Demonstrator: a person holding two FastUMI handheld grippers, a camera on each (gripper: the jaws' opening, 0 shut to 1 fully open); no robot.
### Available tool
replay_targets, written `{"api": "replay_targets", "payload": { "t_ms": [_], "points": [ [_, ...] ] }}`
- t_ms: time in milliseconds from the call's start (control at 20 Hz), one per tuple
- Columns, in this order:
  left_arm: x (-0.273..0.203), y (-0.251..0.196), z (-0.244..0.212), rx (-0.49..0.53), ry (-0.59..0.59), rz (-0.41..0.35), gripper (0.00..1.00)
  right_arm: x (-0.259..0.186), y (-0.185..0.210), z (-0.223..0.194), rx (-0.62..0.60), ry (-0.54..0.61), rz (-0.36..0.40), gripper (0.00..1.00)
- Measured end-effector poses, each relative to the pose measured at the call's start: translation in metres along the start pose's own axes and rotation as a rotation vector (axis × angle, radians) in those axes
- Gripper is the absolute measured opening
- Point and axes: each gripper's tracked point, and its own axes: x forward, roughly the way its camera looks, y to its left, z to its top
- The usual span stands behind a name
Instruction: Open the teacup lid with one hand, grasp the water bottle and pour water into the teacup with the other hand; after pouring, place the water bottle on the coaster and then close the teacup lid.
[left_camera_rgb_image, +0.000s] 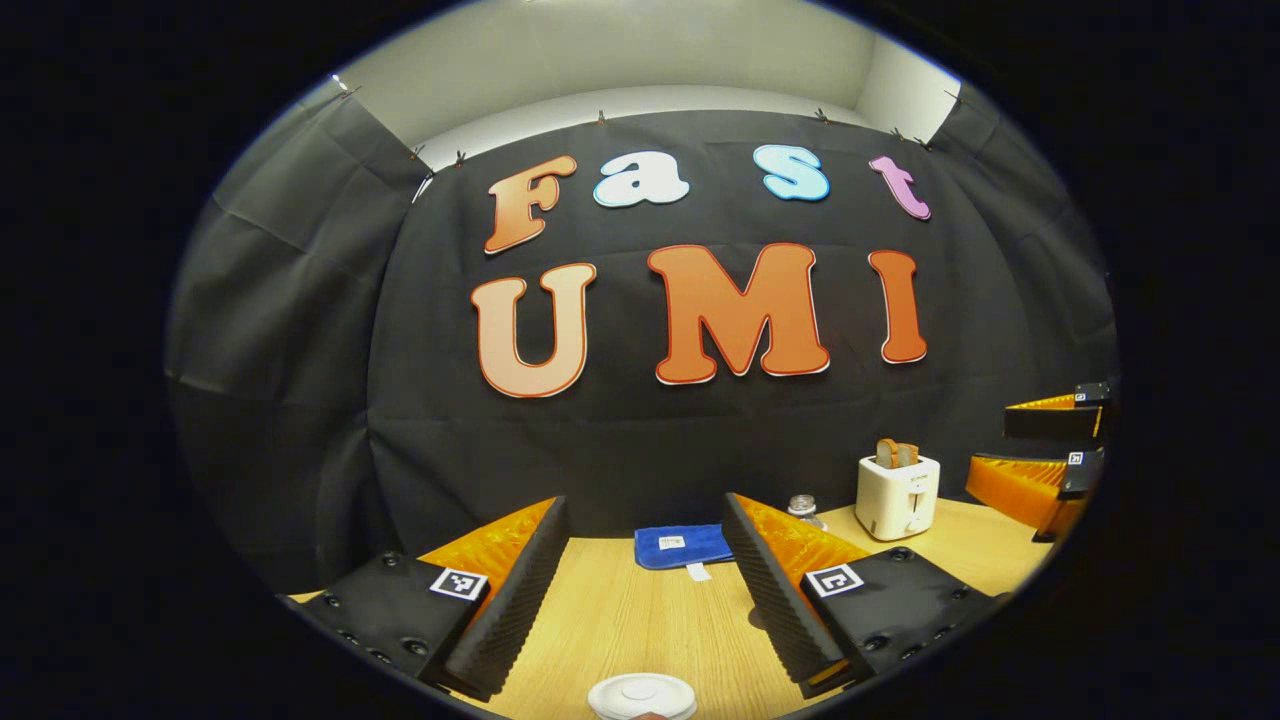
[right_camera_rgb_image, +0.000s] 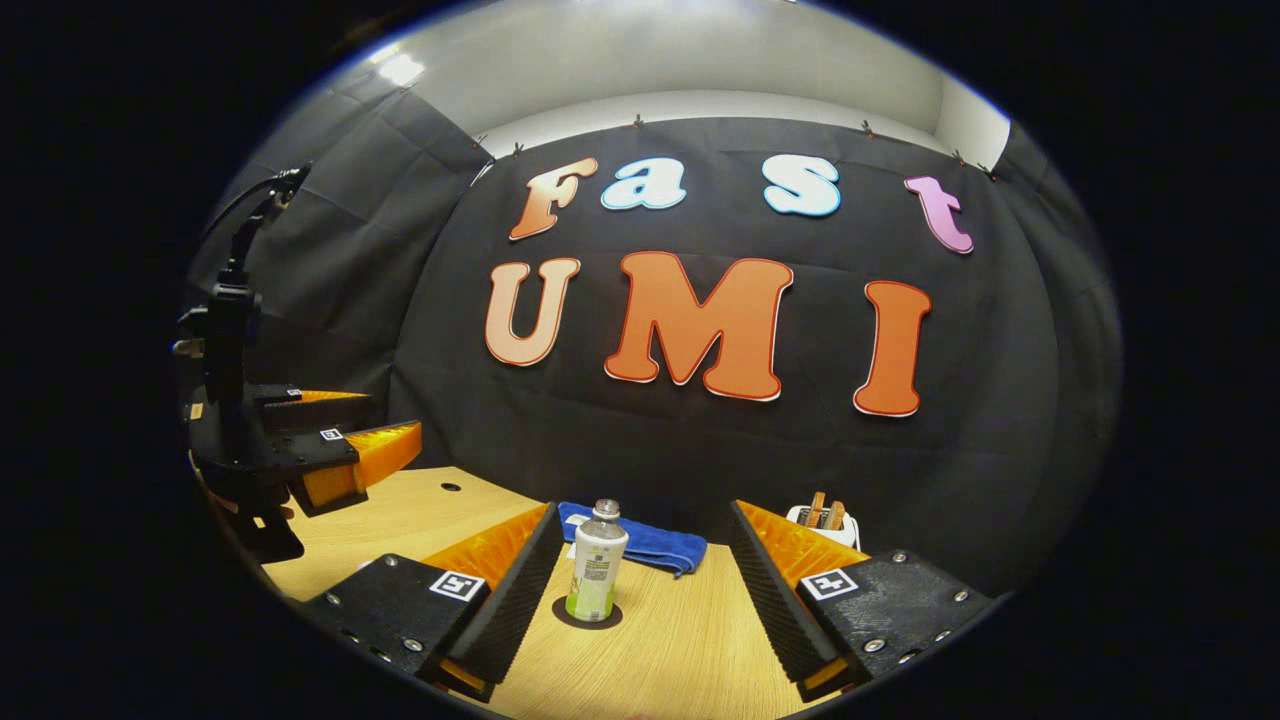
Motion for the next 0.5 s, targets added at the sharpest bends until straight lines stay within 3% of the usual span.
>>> {"api": "replay_targets", "payload": {
  "t_ms": [100,250,500],
  "points": [
    [0.005,0.006,-0.007,-0.016,0.019,0.02,0.95,0.005,-0.005,-0.006,0.016,0.01,0.009,0.99],
    [0.009,0.009,-0.006,-0.025,0.024,0.03,0.99,0.013,-0.014,-0.008,0.032,0.013,0.014,0.99],
    [0.014,0.001,-0.003,-0.056,0.019,0.002,0.95,0.015,-0.023,-0.007,0.047,0.015,0.023,0.99]
  ]
}}
